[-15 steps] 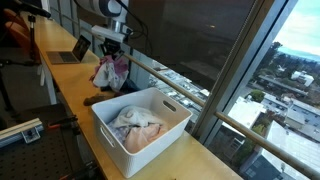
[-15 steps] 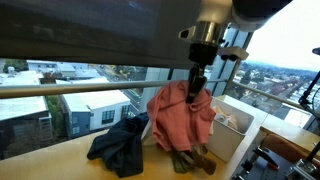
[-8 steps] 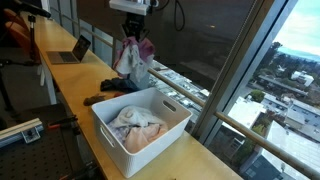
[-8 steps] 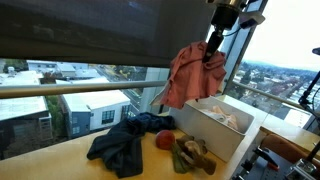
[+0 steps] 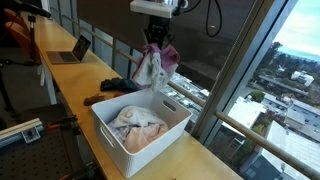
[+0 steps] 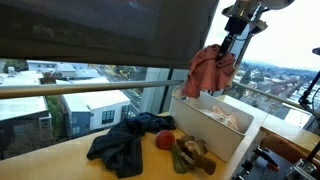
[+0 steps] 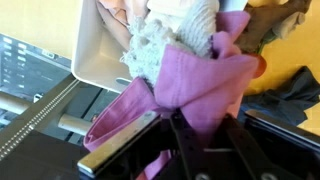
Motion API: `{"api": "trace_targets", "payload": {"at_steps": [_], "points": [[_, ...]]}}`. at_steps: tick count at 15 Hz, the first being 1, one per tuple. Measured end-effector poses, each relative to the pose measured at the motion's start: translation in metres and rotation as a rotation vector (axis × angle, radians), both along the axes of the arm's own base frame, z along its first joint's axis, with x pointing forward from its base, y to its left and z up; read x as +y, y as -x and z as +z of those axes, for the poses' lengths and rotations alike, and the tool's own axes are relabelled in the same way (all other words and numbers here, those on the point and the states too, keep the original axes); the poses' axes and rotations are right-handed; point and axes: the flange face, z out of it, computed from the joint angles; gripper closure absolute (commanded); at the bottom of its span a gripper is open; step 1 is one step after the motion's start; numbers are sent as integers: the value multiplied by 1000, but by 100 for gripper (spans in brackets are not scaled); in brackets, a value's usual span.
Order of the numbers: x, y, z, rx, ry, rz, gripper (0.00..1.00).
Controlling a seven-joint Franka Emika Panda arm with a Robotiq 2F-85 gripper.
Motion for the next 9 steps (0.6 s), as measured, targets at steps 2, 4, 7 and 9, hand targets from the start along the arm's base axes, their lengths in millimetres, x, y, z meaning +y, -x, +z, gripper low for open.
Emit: {"api": "trace_targets", "payload": {"at_steps": [2,4,7,9], "points": [[-20,-1,-5,9,-10,-33,95],[-36,-1,-14,24,-15,-61,95],[-54,-4,-31,50,-21,-92,95],[-60,-4,-43,70,-22,-102,54]]}}
